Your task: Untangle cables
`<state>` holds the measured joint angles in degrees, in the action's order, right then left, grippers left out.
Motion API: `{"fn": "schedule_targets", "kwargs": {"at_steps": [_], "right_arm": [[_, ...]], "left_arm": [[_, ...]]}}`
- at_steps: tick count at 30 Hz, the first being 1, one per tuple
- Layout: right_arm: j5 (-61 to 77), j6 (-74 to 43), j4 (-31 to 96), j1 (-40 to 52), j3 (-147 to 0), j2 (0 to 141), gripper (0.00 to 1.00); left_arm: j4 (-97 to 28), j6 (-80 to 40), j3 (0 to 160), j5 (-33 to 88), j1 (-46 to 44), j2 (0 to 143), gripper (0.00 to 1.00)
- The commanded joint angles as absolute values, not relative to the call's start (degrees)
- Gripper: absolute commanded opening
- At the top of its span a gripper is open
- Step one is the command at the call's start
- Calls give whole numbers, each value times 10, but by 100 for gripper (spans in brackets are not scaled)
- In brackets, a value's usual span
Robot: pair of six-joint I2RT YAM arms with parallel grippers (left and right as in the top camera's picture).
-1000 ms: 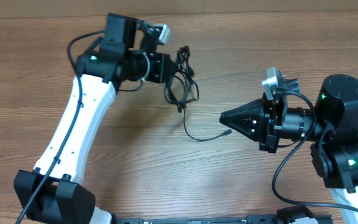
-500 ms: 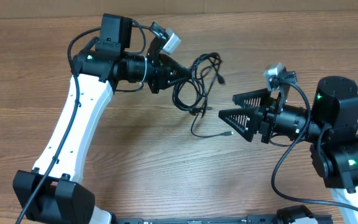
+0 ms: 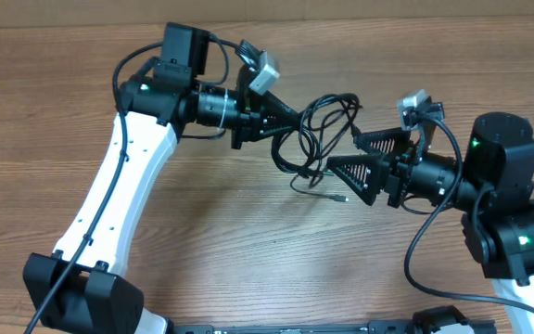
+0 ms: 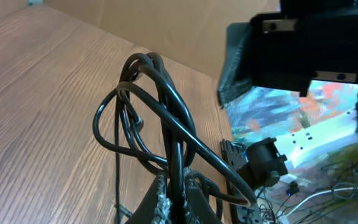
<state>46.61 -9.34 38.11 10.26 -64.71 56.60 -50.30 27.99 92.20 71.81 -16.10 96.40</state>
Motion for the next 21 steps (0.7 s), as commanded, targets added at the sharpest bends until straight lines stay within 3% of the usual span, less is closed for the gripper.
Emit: {"fn": "schedule_targets", "kwargs": {"at_steps": [1,21], "right_arm": [[459,-105,376,105,-660,570,84],[511,-100,349,105,-660,592,80]], "left_arm": [[-505,298,934,726,-167,951,4],[-477,302,934,714,-241,951,4]]}}
